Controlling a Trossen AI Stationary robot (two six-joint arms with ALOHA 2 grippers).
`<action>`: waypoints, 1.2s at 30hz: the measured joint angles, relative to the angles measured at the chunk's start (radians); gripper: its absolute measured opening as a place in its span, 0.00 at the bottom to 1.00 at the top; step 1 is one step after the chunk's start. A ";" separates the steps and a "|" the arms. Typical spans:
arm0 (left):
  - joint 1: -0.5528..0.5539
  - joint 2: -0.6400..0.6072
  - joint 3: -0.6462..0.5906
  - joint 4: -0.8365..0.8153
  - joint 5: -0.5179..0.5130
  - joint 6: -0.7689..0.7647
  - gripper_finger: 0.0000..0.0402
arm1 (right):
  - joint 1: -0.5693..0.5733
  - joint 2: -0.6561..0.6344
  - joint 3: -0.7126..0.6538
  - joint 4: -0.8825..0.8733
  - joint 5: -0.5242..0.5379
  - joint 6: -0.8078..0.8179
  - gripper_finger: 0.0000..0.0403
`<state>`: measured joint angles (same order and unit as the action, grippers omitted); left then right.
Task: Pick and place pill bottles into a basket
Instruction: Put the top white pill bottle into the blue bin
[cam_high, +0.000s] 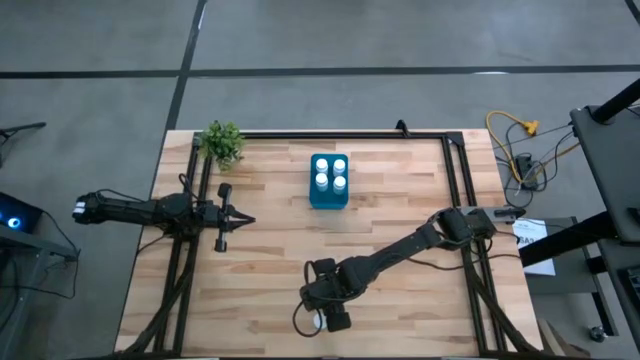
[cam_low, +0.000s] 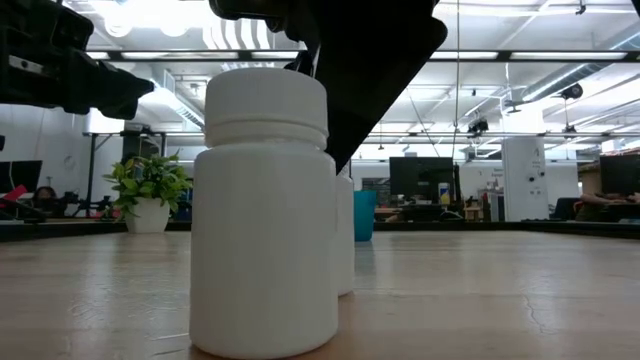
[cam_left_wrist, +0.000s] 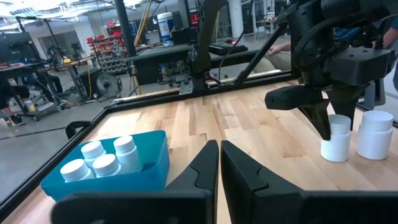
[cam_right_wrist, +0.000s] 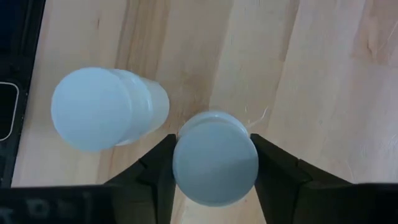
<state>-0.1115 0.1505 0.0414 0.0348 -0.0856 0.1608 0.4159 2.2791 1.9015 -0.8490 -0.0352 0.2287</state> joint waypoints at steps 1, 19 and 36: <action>0.000 0.000 0.000 0.000 0.000 0.000 0.00 | -0.001 0.000 0.001 -0.001 0.001 0.000 0.39; 0.000 -0.002 0.000 0.001 0.002 0.000 0.00 | -0.083 -0.192 0.009 -0.157 0.112 -0.030 0.39; 0.000 0.000 0.000 0.000 0.002 0.000 0.00 | -0.394 -0.410 0.008 -0.232 0.116 -0.171 0.39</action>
<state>-0.1112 0.1501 0.0414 0.0349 -0.0834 0.1612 0.0223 1.8687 1.9095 -1.0813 0.0812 0.0574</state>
